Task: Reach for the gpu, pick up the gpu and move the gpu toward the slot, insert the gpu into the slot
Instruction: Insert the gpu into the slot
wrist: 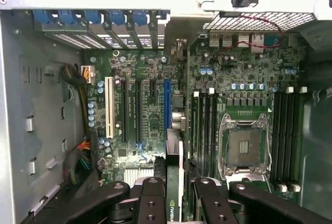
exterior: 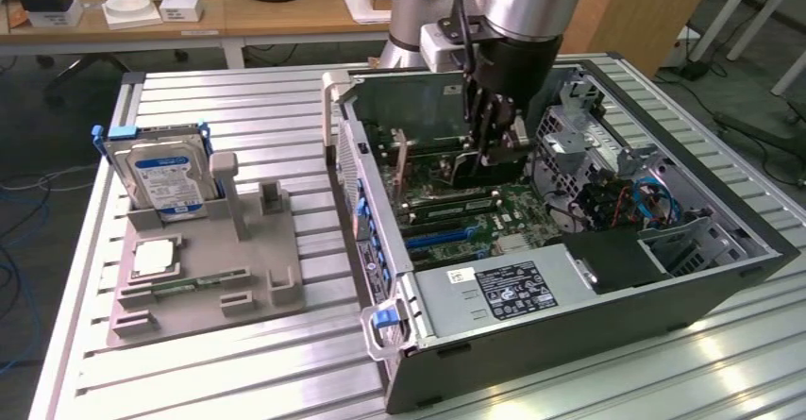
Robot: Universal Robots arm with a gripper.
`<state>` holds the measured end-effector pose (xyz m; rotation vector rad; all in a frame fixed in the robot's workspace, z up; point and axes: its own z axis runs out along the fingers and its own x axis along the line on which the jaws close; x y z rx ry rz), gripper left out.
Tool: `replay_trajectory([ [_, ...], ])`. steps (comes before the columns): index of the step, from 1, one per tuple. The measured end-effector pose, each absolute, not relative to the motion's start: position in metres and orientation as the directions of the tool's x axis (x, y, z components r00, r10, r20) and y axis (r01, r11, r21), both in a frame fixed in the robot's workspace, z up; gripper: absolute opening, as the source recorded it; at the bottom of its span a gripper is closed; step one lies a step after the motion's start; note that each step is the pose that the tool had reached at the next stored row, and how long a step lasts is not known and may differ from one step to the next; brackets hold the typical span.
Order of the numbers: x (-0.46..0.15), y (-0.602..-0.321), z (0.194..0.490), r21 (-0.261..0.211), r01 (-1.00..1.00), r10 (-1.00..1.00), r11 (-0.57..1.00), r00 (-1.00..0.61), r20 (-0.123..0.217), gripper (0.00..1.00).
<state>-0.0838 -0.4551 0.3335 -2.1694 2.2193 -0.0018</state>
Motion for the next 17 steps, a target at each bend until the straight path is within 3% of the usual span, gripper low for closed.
replay_trajectory([
  [17,-0.087,-0.464,0.312,-0.027,-0.999,-0.999,0.043,-0.042,-0.026,0.26],
])
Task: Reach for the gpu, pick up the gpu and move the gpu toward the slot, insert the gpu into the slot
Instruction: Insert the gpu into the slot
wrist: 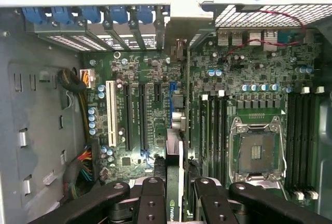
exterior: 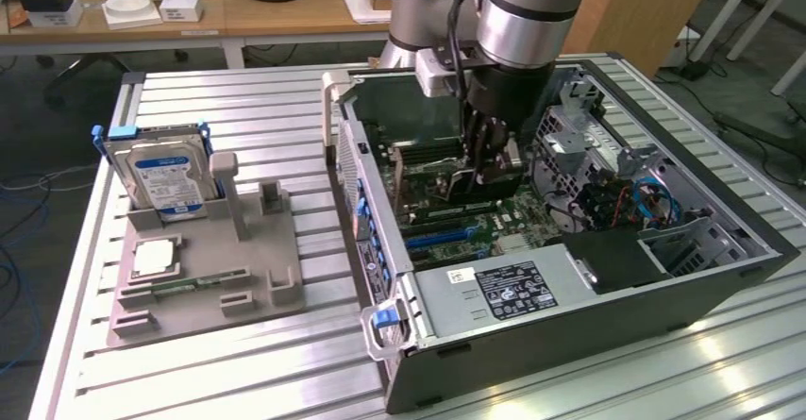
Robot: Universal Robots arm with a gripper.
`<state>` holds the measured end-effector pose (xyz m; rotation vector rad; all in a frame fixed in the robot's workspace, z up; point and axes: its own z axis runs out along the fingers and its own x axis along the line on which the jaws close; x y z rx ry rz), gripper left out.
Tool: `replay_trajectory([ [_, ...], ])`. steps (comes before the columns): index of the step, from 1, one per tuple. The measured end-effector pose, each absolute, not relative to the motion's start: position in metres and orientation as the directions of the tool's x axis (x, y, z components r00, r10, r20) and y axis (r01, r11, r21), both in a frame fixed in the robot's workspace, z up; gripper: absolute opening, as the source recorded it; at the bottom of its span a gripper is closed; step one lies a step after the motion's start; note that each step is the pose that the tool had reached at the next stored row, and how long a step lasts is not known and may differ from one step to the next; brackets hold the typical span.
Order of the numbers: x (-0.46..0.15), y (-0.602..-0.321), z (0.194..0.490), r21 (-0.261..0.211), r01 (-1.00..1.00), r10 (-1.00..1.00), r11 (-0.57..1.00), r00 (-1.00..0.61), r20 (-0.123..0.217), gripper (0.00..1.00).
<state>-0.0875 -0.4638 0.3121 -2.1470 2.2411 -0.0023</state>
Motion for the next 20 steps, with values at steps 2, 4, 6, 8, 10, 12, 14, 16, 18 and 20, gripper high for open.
replay_trajectory([
  [2,-0.088,-0.465,0.31,-0.027,-0.999,-0.999,0.044,-0.043,-0.026,0.26],
  [4,-0.088,-0.466,0.307,-0.027,-0.999,-0.999,0.044,-0.044,-0.026,0.26],
  [6,-0.088,-0.467,0.305,-0.027,-0.999,-0.999,0.045,-0.044,-0.026,0.26],
  [8,-0.088,-0.467,0.302,-0.027,-0.999,-0.999,0.045,-0.044,-0.026,0.26],
  [10,-0.088,-0.467,0.299,-0.027,-0.999,-0.999,0.046,-0.045,-0.026,0.26],
  [12,-0.088,-0.468,0.296,-0.027,-0.999,-0.999,0.046,-0.045,-0.026,0.26],
  [14,-0.088,-0.468,0.294,-0.027,-0.999,-0.999,0.046,-0.045,-0.026,0.26],
  [16,-0.088,-0.468,0.291,-0.027,-0.999,-0.999,0.046,-0.046,-0.026,0.26],
  [18,-0.088,-0.468,0.289,-0.027,-0.999,-0.999,0.047,-0.046,-0.026,0.26],
  [20,-0.088,-0.469,0.288,-0.027,-0.999,-0.999,0.047,-0.046,-0.026,0.26],
])
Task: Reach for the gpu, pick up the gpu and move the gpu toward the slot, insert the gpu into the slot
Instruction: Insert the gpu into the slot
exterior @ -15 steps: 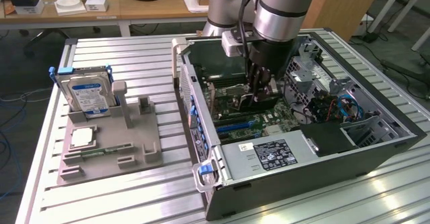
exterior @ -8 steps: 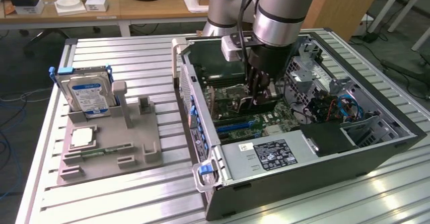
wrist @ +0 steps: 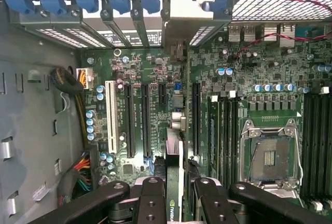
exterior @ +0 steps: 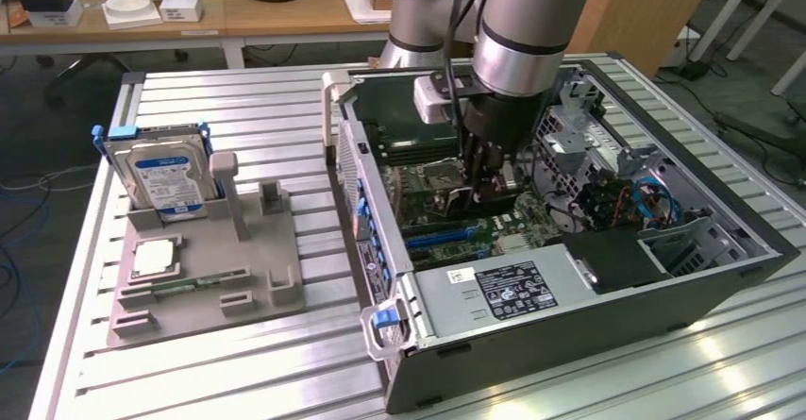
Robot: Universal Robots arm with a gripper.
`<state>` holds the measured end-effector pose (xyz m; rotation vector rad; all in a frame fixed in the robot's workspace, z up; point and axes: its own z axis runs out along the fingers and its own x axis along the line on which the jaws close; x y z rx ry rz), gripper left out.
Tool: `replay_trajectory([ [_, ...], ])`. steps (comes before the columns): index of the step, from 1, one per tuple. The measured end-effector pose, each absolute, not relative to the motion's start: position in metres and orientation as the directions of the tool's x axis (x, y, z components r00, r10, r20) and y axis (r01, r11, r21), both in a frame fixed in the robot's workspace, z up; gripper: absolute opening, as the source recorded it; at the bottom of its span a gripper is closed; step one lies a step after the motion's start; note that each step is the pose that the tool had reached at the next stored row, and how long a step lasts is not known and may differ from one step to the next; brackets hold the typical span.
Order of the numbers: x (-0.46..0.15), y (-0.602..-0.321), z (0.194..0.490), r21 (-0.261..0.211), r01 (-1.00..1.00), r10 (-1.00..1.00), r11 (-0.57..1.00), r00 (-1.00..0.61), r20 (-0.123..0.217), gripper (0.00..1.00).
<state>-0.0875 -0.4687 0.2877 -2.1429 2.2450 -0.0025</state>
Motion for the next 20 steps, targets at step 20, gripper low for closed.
replay_trajectory([
  [20,-0.092,-0.469,0.272,-0.028,-0.998,-0.998,0.051,-0.051,-0.027,0.26],
])
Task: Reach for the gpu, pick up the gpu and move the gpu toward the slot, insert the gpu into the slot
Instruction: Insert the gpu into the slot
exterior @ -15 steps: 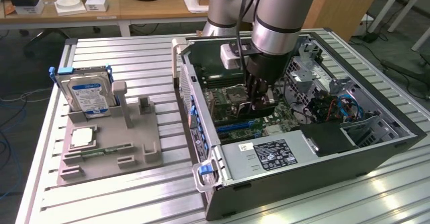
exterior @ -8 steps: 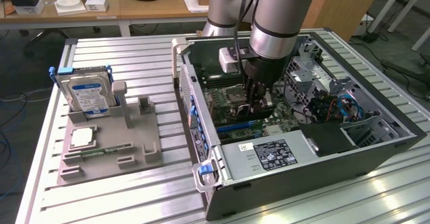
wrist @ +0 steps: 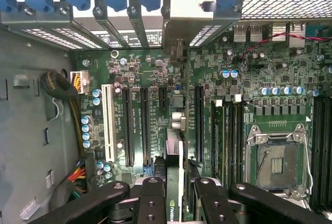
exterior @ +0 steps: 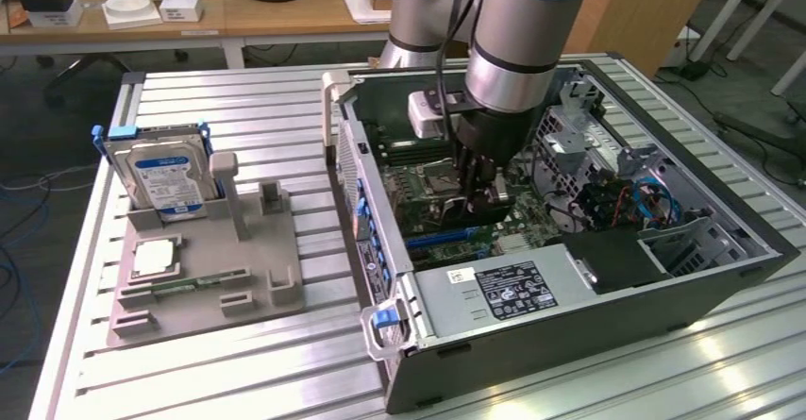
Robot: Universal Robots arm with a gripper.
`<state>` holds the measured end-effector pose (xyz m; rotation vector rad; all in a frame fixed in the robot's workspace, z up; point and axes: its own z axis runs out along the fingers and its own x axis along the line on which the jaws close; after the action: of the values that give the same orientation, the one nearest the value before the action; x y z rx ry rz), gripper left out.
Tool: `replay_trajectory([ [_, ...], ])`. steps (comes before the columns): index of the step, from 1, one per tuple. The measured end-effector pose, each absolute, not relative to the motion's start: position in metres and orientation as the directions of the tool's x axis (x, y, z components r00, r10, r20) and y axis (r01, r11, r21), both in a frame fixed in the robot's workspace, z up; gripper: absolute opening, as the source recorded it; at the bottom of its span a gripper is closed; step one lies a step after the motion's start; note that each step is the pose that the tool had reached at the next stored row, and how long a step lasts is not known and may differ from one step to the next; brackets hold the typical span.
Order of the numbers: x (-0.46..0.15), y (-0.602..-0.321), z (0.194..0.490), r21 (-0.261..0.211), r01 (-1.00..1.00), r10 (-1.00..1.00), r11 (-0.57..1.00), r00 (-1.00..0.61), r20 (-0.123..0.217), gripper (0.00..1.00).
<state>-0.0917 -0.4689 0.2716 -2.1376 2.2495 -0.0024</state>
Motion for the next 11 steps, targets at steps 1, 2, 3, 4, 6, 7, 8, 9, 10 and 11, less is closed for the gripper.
replay_trajectory([
  [1,-0.092,-0.469,0.271,-0.027,-0.998,-0.998,0.051,-0.05,-0.027,0.26],
  [2,-0.092,-0.469,0.27,-0.027,-0.998,-0.998,0.051,-0.05,-0.026,0.26],
  [3,-0.092,-0.469,0.269,-0.027,-0.998,-0.998,0.051,-0.05,-0.026,0.26],
  [4,-0.092,-0.469,0.267,-0.027,-0.998,-0.998,0.051,-0.05,-0.026,0.26],
  [6,-0.092,-0.469,0.264,-0.027,-0.998,-0.998,0.051,-0.05,-0.026,0.26],
  [7,-0.093,-0.469,0.263,-0.027,-0.998,-0.998,0.051,-0.051,-0.026,0.26],
  [8,-0.094,-0.469,0.262,-0.027,-0.998,-0.998,0.051,-0.051,-0.026,0.26],
  [9,-0.094,-0.469,0.262,-0.027,-0.998,-0.998,0.051,-0.05,-0.026,0.26],
  [10,-0.094,-0.469,0.261,-0.027,-0.998,-0.998,0.051,-0.05,-0.026,0.26],
  [11,-0.094,-0.469,0.26,-0.027,-0.998,-0.998,0.051,-0.05,-0.026,0.26],
])
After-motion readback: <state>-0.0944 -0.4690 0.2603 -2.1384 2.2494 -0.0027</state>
